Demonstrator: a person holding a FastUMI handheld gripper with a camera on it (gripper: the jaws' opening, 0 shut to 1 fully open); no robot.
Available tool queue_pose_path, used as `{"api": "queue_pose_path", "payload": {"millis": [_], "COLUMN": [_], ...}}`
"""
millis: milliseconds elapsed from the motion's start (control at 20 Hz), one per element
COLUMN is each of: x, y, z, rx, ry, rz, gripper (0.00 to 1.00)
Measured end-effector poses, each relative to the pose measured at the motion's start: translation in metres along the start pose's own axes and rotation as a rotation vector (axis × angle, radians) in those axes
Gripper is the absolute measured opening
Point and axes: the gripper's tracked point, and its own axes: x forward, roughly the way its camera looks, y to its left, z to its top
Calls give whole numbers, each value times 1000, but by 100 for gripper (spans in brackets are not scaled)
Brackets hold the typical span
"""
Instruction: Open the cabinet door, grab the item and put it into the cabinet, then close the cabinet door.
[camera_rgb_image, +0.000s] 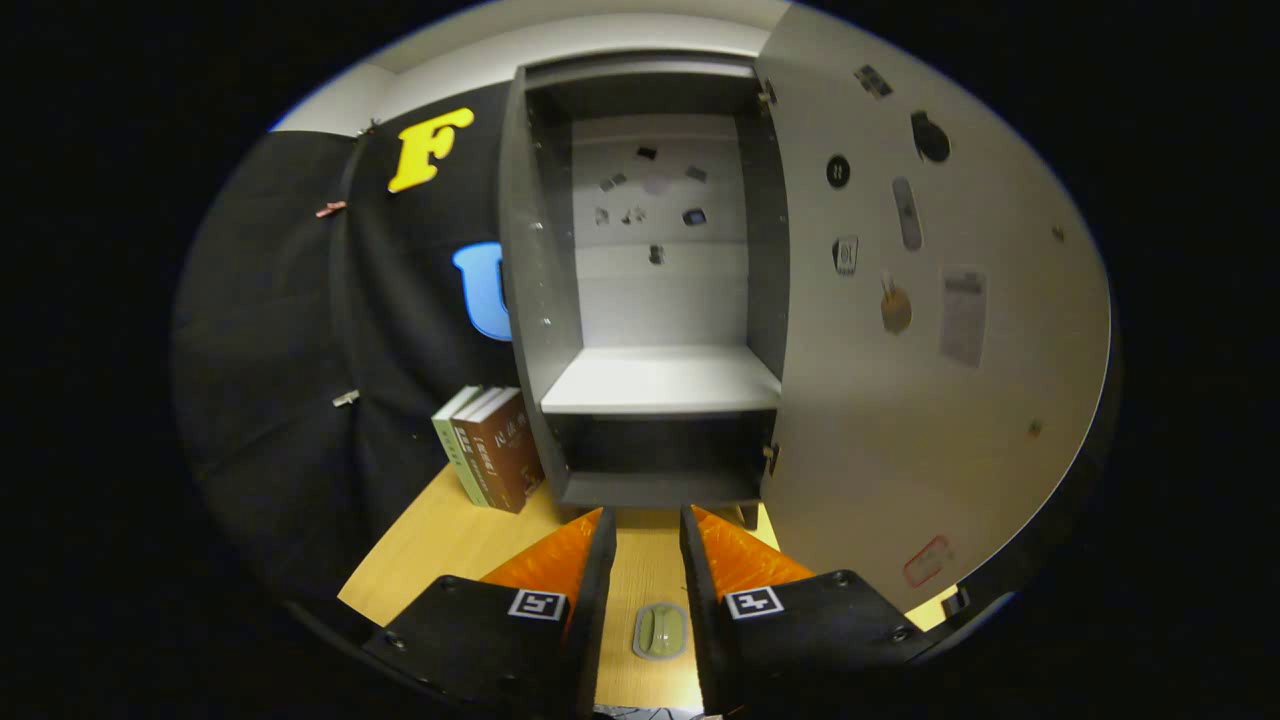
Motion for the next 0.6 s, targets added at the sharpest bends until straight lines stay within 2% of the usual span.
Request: {"api": "queue_pose_path", "payload": {"millis": [300,600], "x": [44,86], "y": [2,-15], "z": [-93,-177], "rx": [18,19], "ry": [194,361], "rz": [-94,-96], "gripper": [43,43]}}
